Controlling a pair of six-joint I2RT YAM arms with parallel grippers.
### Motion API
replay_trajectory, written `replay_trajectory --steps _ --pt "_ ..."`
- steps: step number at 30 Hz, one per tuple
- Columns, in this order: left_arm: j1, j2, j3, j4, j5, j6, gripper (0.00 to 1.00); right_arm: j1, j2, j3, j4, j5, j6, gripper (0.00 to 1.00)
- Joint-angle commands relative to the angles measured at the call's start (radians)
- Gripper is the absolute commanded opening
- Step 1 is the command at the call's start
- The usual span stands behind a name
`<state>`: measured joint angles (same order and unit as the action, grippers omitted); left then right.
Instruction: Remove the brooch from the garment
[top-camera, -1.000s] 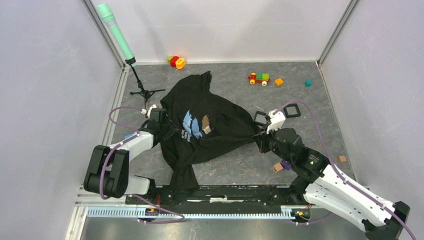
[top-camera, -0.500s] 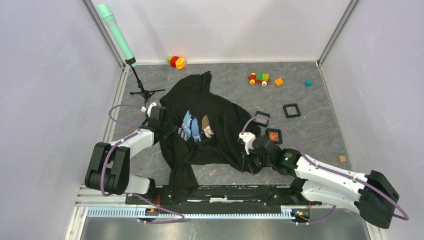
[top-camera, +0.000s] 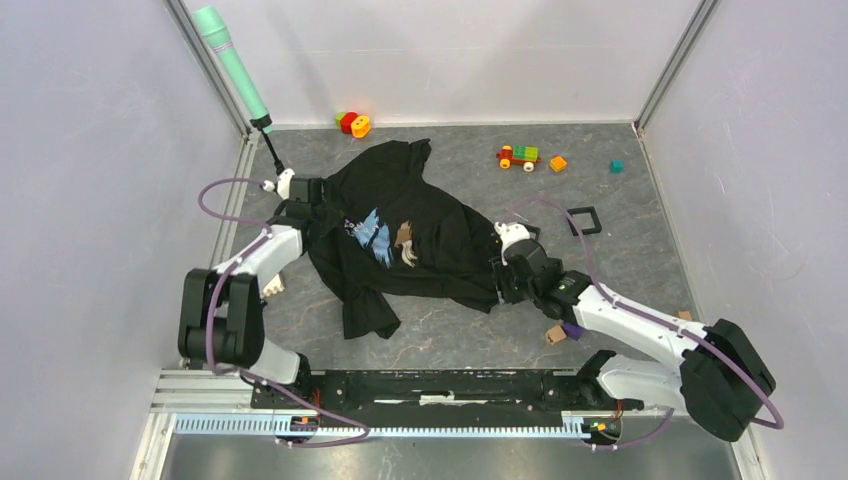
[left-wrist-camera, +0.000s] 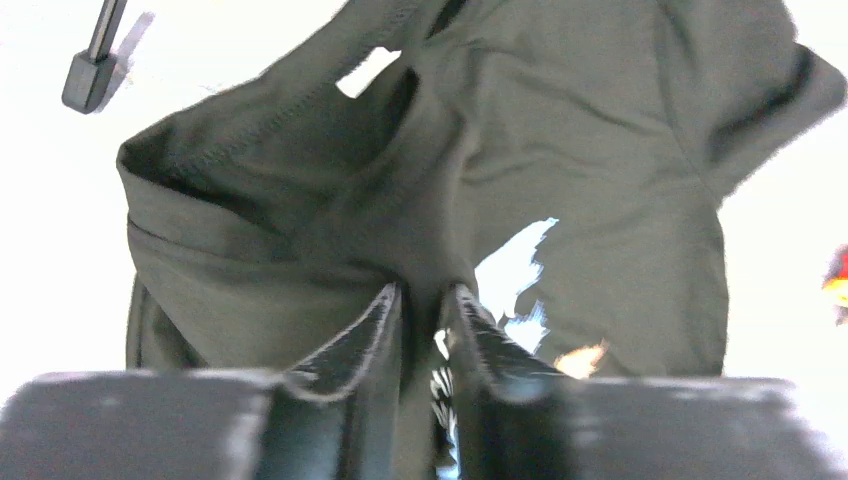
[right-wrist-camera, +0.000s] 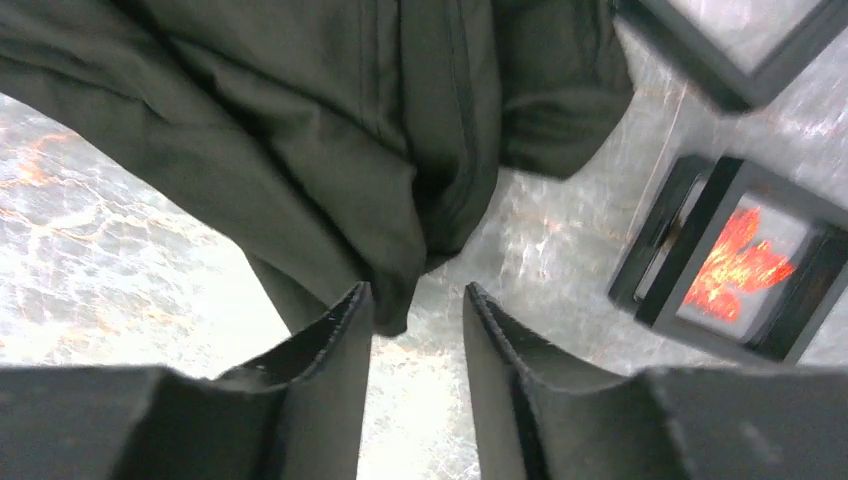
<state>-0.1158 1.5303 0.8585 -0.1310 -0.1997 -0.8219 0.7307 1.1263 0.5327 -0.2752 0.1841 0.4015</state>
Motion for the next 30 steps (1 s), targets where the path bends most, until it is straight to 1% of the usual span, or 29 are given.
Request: replay_trajectory --steps 1,2,3,5,7,9,11,12,13,15,17,18,20,21,24,25,26,28,30 --pt "-0.009 -0.156 0.031 -0.04 0.053 0.048 0.55 -0.022 -0.024 0.097 0.069 -0.01 -0.099 0.53" --pt "-0.01 -0.186 0.03 -0.09 0.099 0.067 0.7 -0.035 -0.054 0.091 0.095 -0.005 -0.113 0.61" --pt "-0.021 -0.235 0.015 -0.125 0.142 0.085 0.78 -0.045 -0.088 0.087 0.117 0.01 -0.128 0.69" --pt "-0.061 -0.363 -0.052 -0.145 0.118 0.099 0.99 -0.048 -0.155 0.095 0.127 0.122 -0.145 0.79" --pt "-0.067 -0.508 -0.121 -0.143 0.086 0.13 1.0 -0.048 -0.221 0.082 0.163 0.228 -0.171 0.87" --pt "-0.068 -0.634 -0.17 -0.123 0.039 0.223 1.0 -0.048 -0.274 0.028 0.253 0.329 -0.237 0.9" --pt "-0.068 -0.748 -0.251 -0.014 0.013 0.306 1.0 -0.05 -0.316 -0.056 0.402 0.389 -0.375 0.9" --pt "-0.068 -0.806 -0.304 0.044 0.018 0.337 1.0 -0.05 -0.329 -0.088 0.443 0.428 -0.423 0.89" --pt "-0.068 -0.851 -0.346 0.115 0.051 0.365 1.0 -0.051 -0.341 -0.122 0.485 0.49 -0.45 0.89" --pt "-0.072 -0.938 -0.45 0.255 0.084 0.398 1.0 -0.073 -0.359 -0.178 0.555 0.558 -0.478 0.9" --pt "-0.073 -0.977 -0.54 0.365 0.029 0.38 1.0 -0.132 -0.362 -0.223 0.61 0.559 -0.478 0.94" --pt "-0.073 -0.974 -0.567 0.4 -0.01 0.39 1.0 -0.172 -0.357 -0.244 0.627 0.553 -0.476 0.98" --pt "-0.073 -0.948 -0.622 0.487 -0.044 0.487 1.0 -0.253 -0.346 -0.279 0.662 0.521 -0.476 0.98" --pt "-0.073 -0.937 -0.648 0.543 -0.075 0.522 1.0 -0.302 -0.346 -0.297 0.682 0.495 -0.446 0.98" --pt "-0.072 -0.893 -0.724 0.678 -0.133 0.633 1.0 -0.447 -0.347 -0.394 0.809 0.311 -0.41 0.97" --pt "-0.072 -0.85 -0.756 0.761 -0.157 0.669 1.0 -0.47 -0.339 -0.423 0.864 0.269 -0.425 0.96" --pt "-0.071 -0.802 -0.783 0.848 -0.162 0.707 1.0 -0.483 -0.33 -0.444 0.895 0.257 -0.44 0.96" --pt "-0.071 -0.677 -0.802 0.939 -0.153 0.801 1.0 -0.496 -0.29 -0.465 0.947 0.297 -0.447 0.96" --pt "-0.07 -0.59 -0.8 0.99 -0.144 0.77 1.0 -0.524 -0.247 -0.501 1.019 0.265 -0.489 0.96"
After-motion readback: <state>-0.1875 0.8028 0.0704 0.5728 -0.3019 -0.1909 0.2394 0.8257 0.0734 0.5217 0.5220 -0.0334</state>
